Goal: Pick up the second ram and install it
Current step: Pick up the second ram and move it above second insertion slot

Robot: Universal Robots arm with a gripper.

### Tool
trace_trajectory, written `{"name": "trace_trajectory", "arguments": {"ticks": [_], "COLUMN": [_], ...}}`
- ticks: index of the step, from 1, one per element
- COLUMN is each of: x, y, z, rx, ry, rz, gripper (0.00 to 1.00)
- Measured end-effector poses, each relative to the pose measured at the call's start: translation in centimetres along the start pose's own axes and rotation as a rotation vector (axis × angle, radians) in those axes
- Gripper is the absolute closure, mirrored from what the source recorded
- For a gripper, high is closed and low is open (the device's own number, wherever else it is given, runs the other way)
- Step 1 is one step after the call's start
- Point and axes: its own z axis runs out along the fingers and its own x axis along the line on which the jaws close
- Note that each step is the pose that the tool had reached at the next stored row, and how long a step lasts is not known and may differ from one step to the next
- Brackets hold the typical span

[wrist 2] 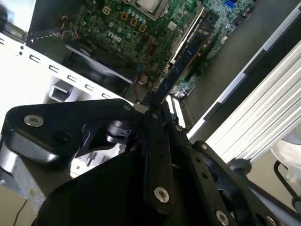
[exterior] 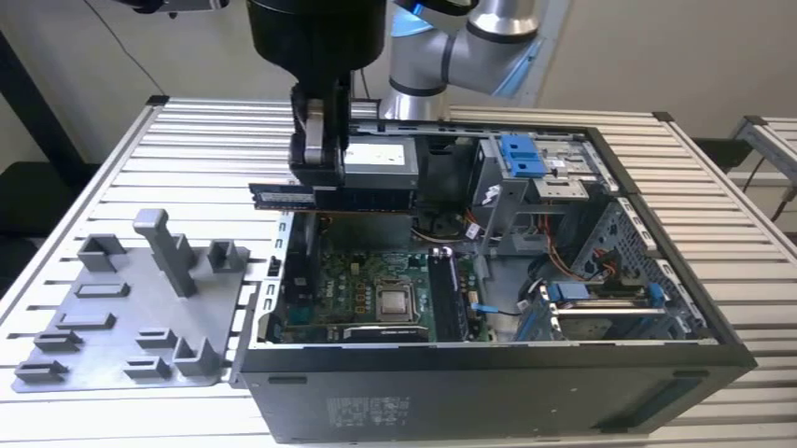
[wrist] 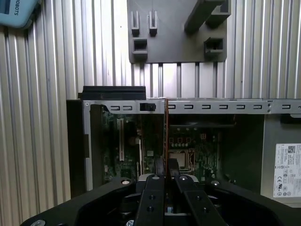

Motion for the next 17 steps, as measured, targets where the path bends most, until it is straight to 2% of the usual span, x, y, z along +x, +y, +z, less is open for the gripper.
{"name": "trace_trajectory", "arguments": {"ticks": [17], "x": [-0.07], "y": [-2.46], "z": [-0.03], "rx": [0.0], "ry": [0.0], "rz": [0.0], "gripper": [0.86]}}
